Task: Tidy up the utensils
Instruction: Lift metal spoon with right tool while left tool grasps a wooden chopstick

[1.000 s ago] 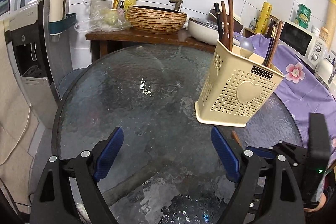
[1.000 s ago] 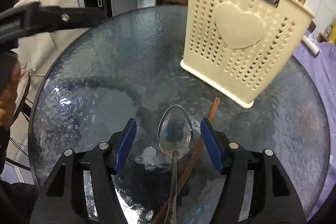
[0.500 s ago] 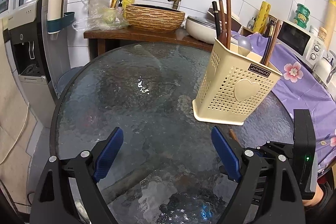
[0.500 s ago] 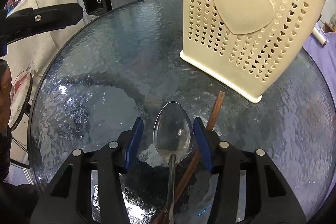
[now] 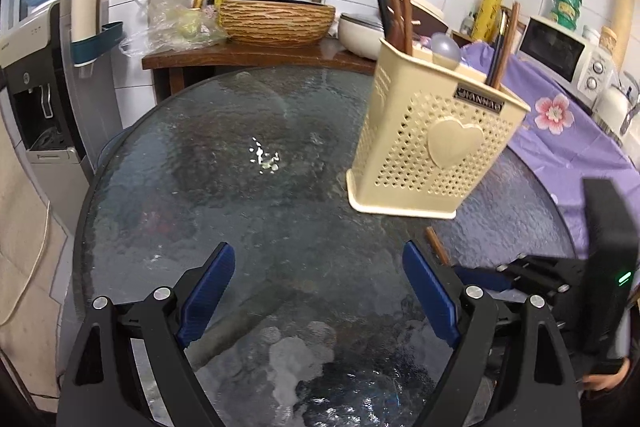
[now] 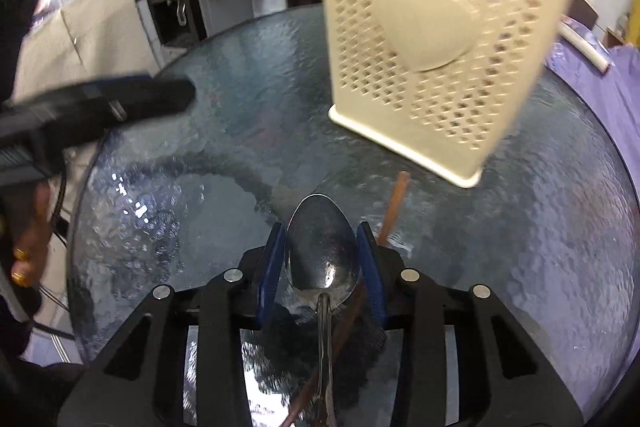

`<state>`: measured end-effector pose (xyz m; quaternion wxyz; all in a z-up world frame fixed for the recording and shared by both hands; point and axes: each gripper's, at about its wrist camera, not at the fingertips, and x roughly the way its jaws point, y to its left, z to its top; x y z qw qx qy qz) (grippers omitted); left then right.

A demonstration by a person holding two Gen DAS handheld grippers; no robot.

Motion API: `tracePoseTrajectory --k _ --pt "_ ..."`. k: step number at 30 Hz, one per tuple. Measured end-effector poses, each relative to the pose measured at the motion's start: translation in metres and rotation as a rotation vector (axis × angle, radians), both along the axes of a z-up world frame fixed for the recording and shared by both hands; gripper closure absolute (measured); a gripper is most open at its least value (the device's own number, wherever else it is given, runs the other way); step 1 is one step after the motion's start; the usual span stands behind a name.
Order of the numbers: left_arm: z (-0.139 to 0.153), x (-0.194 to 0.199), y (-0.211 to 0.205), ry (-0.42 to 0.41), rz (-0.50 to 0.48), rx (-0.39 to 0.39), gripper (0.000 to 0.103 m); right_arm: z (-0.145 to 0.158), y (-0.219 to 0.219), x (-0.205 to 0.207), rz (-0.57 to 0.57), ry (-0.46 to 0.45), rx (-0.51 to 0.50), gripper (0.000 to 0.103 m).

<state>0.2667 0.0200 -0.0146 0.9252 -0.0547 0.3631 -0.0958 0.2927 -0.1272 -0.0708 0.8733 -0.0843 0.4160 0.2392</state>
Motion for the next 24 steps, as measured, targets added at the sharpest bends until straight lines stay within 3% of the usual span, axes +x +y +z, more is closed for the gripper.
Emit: tracePoseTrajectory --k 7,12,17,24 --pt "-0.011 0.007 -0.025 0.051 -0.046 -0.004 0.022 0.017 -0.048 -0.010 -0.118 -0.023 0.065 0.065" --pt "-0.015 0.013 -0.062 0.086 -0.134 0.023 0.025 0.016 -0.082 -0.006 -0.218 0.012 0.128 0.065" --pt "-0.026 0.025 -0.097 0.147 -0.197 0.071 0.039 0.012 -0.109 0.001 -0.322 0.036 0.145 0.065" --pt "-0.040 0.040 -0.124 0.204 -0.215 0.105 0.042 0.006 -0.128 0.004 -0.387 0.048 0.157 0.065"
